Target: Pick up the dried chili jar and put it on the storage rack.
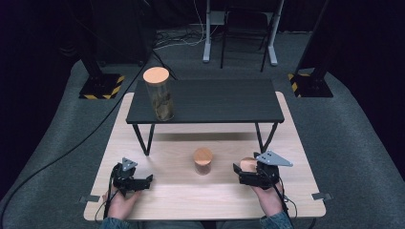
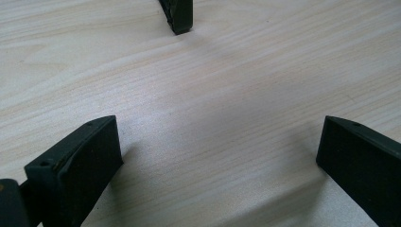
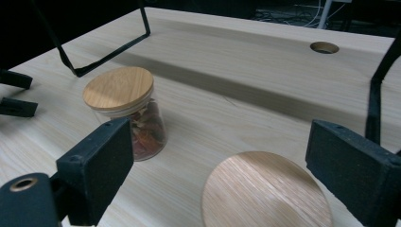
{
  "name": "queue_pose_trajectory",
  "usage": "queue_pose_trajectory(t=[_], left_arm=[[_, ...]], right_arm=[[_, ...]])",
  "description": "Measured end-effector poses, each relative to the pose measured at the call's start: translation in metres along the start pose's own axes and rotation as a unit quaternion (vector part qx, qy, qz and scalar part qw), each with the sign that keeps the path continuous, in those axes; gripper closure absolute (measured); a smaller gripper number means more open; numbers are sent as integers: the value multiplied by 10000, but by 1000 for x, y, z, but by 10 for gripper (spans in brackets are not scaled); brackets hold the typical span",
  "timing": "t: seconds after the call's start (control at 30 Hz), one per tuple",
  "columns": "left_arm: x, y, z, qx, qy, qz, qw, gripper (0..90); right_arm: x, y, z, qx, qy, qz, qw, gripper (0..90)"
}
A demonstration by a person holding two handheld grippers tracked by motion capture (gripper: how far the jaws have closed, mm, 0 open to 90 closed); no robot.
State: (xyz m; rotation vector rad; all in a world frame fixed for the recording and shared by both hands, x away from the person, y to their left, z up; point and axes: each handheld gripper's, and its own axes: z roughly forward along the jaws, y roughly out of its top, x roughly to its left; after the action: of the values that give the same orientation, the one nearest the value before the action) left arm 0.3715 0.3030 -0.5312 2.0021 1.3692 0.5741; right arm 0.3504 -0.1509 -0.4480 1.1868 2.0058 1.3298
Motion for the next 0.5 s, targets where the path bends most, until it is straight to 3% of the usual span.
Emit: queue_pose_trajectory(t=[0.5], left_arm=[[0, 0, 0, -2, 14, 1, 10000, 1]], right_arm=[[16, 6, 12, -10, 214, -125, 9997, 70]])
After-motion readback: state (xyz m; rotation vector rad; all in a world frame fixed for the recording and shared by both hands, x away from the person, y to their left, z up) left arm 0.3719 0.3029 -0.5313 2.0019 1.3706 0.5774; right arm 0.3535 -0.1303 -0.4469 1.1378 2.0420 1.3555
